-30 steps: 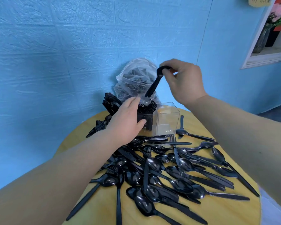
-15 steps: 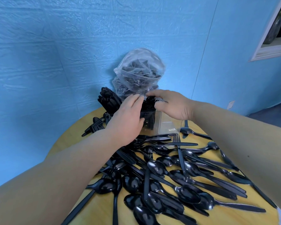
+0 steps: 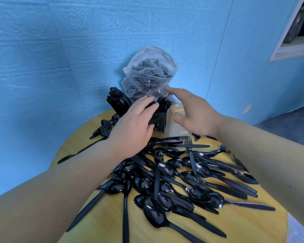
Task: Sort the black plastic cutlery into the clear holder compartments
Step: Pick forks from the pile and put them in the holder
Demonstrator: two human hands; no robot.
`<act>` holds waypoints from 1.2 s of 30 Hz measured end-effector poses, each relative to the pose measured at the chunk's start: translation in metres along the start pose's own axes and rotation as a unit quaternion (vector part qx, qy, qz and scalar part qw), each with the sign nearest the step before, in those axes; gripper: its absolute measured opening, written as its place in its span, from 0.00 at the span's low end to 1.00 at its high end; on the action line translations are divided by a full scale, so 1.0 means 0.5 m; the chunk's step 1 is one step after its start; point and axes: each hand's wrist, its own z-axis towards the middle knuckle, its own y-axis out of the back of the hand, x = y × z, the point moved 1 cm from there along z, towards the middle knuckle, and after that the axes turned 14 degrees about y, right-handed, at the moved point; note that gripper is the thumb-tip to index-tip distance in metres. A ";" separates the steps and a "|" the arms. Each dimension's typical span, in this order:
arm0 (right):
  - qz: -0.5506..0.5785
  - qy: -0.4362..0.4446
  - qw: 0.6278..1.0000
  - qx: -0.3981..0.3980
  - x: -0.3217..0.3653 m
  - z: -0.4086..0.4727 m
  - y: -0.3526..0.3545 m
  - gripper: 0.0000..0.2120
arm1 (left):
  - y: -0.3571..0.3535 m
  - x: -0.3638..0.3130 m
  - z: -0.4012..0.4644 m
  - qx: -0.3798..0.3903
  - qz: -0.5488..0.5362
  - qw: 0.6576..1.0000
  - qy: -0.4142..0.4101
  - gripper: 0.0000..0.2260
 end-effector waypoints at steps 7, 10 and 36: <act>-0.011 -0.136 0.989 -0.058 -0.022 -0.114 -0.019 0.04 | -0.011 -0.014 -0.044 -0.008 0.014 1.000 -0.020 0.13; -0.051 -0.165 0.985 0.009 -0.034 -0.145 -0.050 0.07 | -0.019 -0.023 -0.047 -0.013 0.018 1.000 -0.022 0.14; -0.038 -0.326 0.940 0.089 -0.018 -0.142 -0.079 0.17 | -0.064 -0.018 -0.064 0.190 0.070 0.976 0.081 0.16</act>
